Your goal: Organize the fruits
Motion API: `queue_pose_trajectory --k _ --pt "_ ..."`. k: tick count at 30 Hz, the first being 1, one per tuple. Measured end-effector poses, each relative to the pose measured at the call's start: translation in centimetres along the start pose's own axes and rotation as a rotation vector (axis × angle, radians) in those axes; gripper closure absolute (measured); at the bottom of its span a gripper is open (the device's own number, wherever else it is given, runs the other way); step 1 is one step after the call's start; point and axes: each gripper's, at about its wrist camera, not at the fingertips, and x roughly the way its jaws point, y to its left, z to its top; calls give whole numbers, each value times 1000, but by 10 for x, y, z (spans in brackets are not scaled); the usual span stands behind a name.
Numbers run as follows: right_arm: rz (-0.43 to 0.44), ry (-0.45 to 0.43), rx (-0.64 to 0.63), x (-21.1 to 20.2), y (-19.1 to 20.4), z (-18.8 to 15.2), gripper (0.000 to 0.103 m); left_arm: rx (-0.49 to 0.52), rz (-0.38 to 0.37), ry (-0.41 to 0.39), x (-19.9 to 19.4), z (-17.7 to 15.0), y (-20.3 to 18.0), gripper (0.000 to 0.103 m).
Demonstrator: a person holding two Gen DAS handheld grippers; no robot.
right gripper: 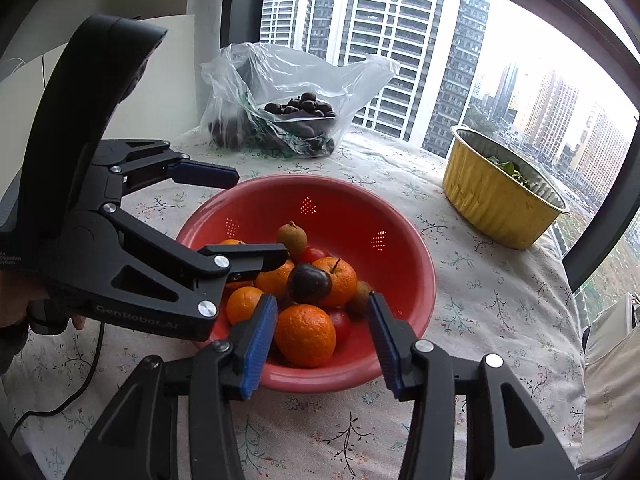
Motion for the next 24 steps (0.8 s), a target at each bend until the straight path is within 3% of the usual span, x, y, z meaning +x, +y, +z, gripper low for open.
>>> queue_pose_trajectory --k 3,9,15,22,24 --pt "-13 -25 18 -15 1 -9 40 -18 20 -36 -21 -6 -5 1" --pt "-13 -75 99 -44 4 -33 23 -29 75 -138 -71 -33 -24 0" --pt "-7 -102 225 -62 5 -64 16 -94 113 -248 -128 -72 -44 0" --pt "-6 -165 326 -84 10 -87 8 -155 380 -289 -178 -111 -72 0" --pt "-7 -177 341 -89 10 -88 5 -170 411 -281 -188 -119 -78 0"
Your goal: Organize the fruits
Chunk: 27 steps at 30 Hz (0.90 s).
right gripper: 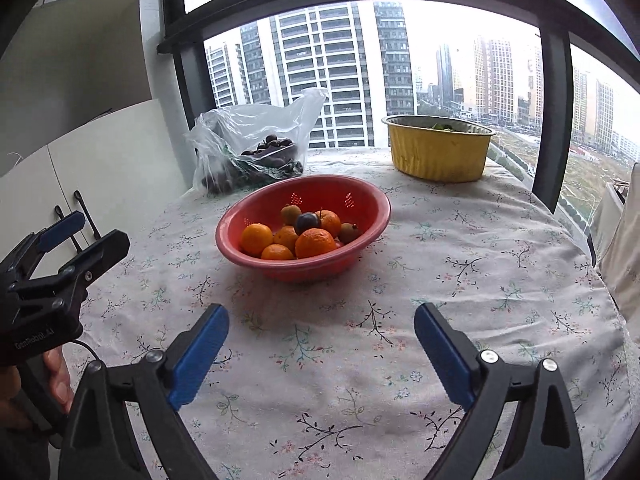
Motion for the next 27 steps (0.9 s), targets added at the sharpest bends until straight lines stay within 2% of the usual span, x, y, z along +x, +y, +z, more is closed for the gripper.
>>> queue_pose_trajectory --k 4,9,15,18,27 --pt "-2 -19 33 -9 0 -1 5 -25 -17 25 -16 -6 2 0" --pt "-10 -25 61 -19 0 -5 4 -46 -16 62 -15 -7 1 0" --pt "-60 -3 59 -25 2 -12 4 -79 -2 141 -5 -21 -2 0" --pt "-111 12 59 -30 -1 -15 4 -99 3 177 2 -27 -3 0" --pt "-198 45 42 -38 -3 -21 4 -110 16 245 16 -41 -8 0"
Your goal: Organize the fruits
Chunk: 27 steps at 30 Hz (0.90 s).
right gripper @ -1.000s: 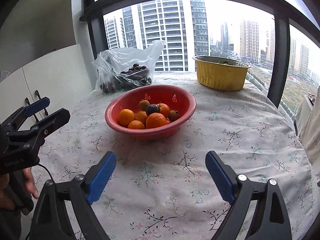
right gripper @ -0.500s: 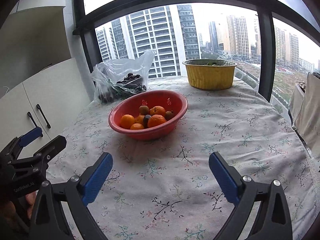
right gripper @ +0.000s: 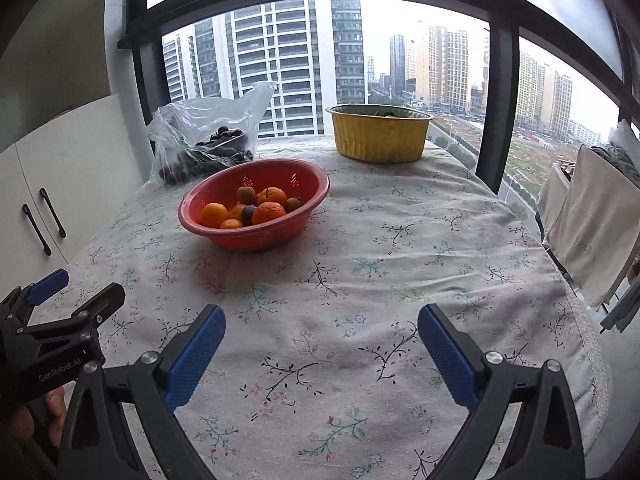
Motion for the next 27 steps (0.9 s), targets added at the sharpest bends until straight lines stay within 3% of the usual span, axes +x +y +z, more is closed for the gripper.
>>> queue_pose_trajectory --k 27 --pt "-27 47 2 7 7 -8 4 -10 6 55 19 -17 -4 0"
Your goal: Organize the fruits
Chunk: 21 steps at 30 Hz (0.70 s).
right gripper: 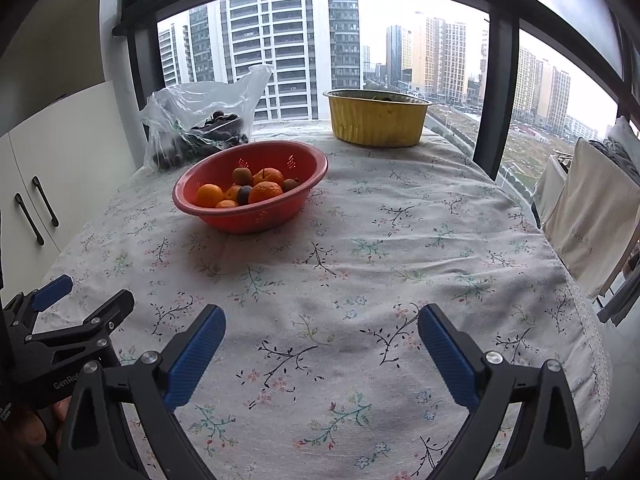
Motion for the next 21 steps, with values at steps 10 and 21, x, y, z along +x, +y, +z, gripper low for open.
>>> queue_pose_trajectory --k 10,21 --pt "0 8 4 2 0 -2 4 3 -1 2 1 -2 -1 0" --pt "0 9 4 2 0 -2 4 6 1 4 1 -4 -3 0"
